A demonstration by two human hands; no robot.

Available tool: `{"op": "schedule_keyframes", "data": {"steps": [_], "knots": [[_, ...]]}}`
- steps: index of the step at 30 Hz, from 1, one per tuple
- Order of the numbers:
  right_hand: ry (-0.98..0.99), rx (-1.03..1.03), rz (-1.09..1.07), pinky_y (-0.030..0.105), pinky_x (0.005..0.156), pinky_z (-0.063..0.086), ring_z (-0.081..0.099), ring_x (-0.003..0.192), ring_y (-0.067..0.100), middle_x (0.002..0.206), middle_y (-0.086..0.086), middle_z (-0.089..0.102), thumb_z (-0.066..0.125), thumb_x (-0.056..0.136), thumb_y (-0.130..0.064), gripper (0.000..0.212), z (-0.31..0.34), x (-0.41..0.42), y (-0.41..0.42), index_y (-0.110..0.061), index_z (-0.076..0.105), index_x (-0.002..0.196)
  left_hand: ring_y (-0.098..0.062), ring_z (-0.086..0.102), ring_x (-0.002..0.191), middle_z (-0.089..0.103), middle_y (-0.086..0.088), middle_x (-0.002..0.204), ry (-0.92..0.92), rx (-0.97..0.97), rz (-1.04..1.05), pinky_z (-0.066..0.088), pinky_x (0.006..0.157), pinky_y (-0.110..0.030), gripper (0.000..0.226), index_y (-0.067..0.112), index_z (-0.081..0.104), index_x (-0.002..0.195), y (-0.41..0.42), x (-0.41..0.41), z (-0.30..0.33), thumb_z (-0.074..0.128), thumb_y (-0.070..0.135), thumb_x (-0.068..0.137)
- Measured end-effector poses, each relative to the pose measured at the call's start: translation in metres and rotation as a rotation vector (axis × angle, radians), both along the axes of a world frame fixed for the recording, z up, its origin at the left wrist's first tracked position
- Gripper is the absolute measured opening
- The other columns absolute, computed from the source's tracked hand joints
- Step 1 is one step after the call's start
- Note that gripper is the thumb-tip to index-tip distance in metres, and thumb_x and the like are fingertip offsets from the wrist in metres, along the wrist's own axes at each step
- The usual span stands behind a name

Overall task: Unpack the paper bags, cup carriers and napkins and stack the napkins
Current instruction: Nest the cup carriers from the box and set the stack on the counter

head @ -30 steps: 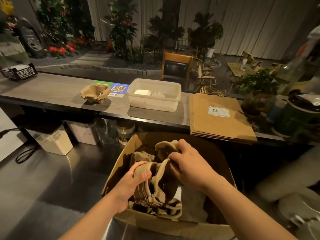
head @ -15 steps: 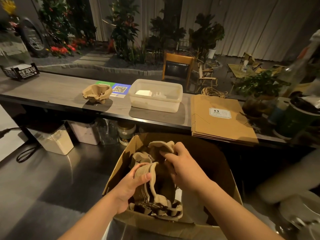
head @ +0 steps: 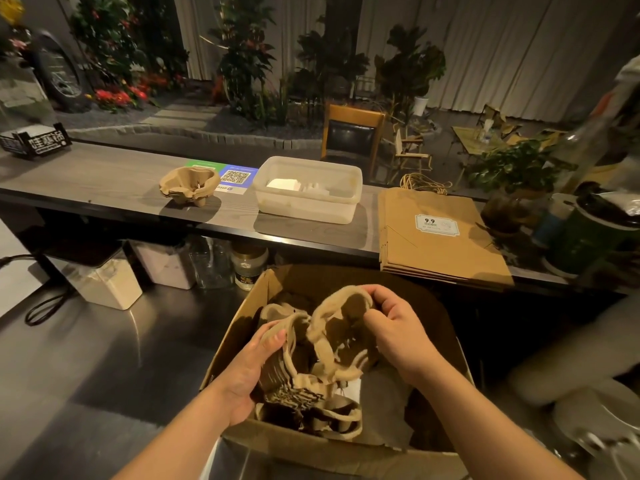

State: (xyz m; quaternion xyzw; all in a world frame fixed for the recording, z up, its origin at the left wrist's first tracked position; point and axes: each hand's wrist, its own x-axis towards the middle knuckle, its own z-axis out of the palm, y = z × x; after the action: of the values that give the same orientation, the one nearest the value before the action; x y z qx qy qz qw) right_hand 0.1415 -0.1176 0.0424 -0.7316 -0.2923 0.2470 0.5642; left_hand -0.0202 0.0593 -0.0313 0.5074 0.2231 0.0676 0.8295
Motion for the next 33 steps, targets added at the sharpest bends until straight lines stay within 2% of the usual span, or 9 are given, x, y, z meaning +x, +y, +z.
{"op": "schedule_keyframes", "data": {"steps": [3, 6, 8, 11, 15, 18, 23, 29, 33], "knots": [[-0.089, -0.103, 0.195, 0.034, 0.088, 0.06, 0.069, 0.1, 0.012, 0.101, -0.01, 0.071, 0.058, 0.098, -0.012, 0.023, 0.004, -0.003, 0.005, -0.03, 0.068, 0.108, -0.032, 0.067, 0.121, 0.073, -0.008, 0.126, 0.004, 0.019, -0.027, 0.048, 0.11, -0.055, 0.115, 0.032, 0.059, 0.136, -0.001, -0.001, 0.004, 0.091, 0.077, 0.036], [-0.226, -0.206, 0.312, 0.033, 0.096, 0.056, 0.064, 0.104, 0.008, 0.105, -0.014, 0.065, 0.057, 0.096, -0.021, 0.021, 0.007, -0.008, 0.016, -0.036, 0.067, 0.107, -0.031, 0.067, 0.121, 0.072, -0.008, 0.128, 0.008, 0.025, -0.061, 0.047, 0.111, -0.057, 0.11, 0.033, 0.06, 0.137, -0.002, -0.003, 0.005, 0.09, 0.077, 0.041], [-0.324, -0.251, 0.332, 0.031, 0.099, 0.051, 0.057, 0.106, 0.006, 0.109, -0.013, 0.057, 0.055, 0.098, -0.019, 0.026, 0.006, -0.011, 0.025, -0.037, 0.065, 0.113, -0.033, 0.067, 0.123, 0.071, -0.01, 0.13, 0.002, 0.003, -0.054, 0.047, 0.111, -0.059, 0.106, 0.032, 0.061, 0.137, -0.001, -0.003, 0.004, 0.091, 0.075, 0.045], [-0.336, -0.27, 0.32, 0.025, 0.1, 0.048, 0.048, 0.107, 0.006, 0.113, -0.012, 0.045, 0.05, 0.101, -0.014, 0.038, 0.003, -0.018, 0.034, -0.037, 0.058, 0.13, -0.037, 0.064, 0.126, 0.068, -0.015, 0.134, -0.009, -0.049, -0.029, 0.044, 0.112, -0.062, 0.102, 0.03, 0.062, 0.138, 0.001, -0.003, 0.003, 0.093, 0.07, 0.049], [-0.381, -0.305, 0.309, 0.02, 0.105, 0.037, 0.035, 0.115, 0.003, 0.119, -0.015, 0.035, 0.043, 0.104, -0.01, 0.049, -0.007, -0.028, 0.04, -0.035, 0.043, 0.146, -0.034, 0.064, 0.126, 0.069, -0.012, 0.134, -0.011, -0.026, -0.01, 0.046, 0.112, -0.058, 0.106, 0.029, 0.06, 0.14, 0.002, -0.004, 0.003, 0.093, 0.071, 0.048], [-0.455, -0.346, 0.302, 0.025, 0.112, 0.028, 0.028, 0.124, 0.006, 0.131, -0.016, 0.032, 0.043, 0.104, -0.011, 0.054, -0.016, -0.034, 0.043, -0.038, 0.036, 0.15, -0.032, 0.063, 0.128, 0.067, -0.01, 0.136, 0.001, -0.008, -0.021, 0.045, 0.113, -0.058, 0.105, 0.032, 0.057, 0.142, 0.002, -0.004, 0.002, 0.092, 0.071, 0.05], [-0.443, -0.339, 0.3, 0.036, 0.115, 0.036, 0.033, 0.128, 0.006, 0.14, -0.017, 0.04, 0.041, 0.108, -0.026, 0.047, -0.027, -0.041, 0.047, -0.039, 0.032, 0.151, -0.032, 0.057, 0.132, 0.066, -0.006, 0.136, -0.001, 0.008, -0.049, 0.04, 0.116, -0.059, 0.103, 0.046, 0.06, 0.134, 0.002, -0.004, -0.001, 0.093, 0.074, 0.04], [-0.5, -0.394, 0.281, 0.041, 0.112, 0.04, 0.035, 0.129, 0.013, 0.145, -0.01, 0.04, 0.046, 0.105, -0.021, 0.053, -0.032, -0.047, 0.053, -0.037, 0.028, 0.153, -0.028, 0.053, 0.127, 0.058, -0.003, 0.136, 0.031, 0.061, -0.064, 0.041, 0.112, -0.053, 0.112, 0.049, 0.054, 0.131, -0.001, -0.001, 0.004, 0.093, 0.073, 0.029], [-0.452, -0.371, 0.282, 0.039, 0.114, 0.039, 0.033, 0.133, 0.01, 0.148, -0.012, 0.039, 0.047, 0.105, -0.022, 0.052, -0.035, -0.045, 0.054, -0.039, 0.03, 0.152, -0.025, 0.05, 0.127, 0.055, -0.001, 0.137, 0.041, 0.047, -0.061, 0.04, 0.109, -0.049, 0.097, 0.049, 0.052, 0.131, -0.002, 0.0, 0.008, 0.087, 0.064, 0.041]]}}
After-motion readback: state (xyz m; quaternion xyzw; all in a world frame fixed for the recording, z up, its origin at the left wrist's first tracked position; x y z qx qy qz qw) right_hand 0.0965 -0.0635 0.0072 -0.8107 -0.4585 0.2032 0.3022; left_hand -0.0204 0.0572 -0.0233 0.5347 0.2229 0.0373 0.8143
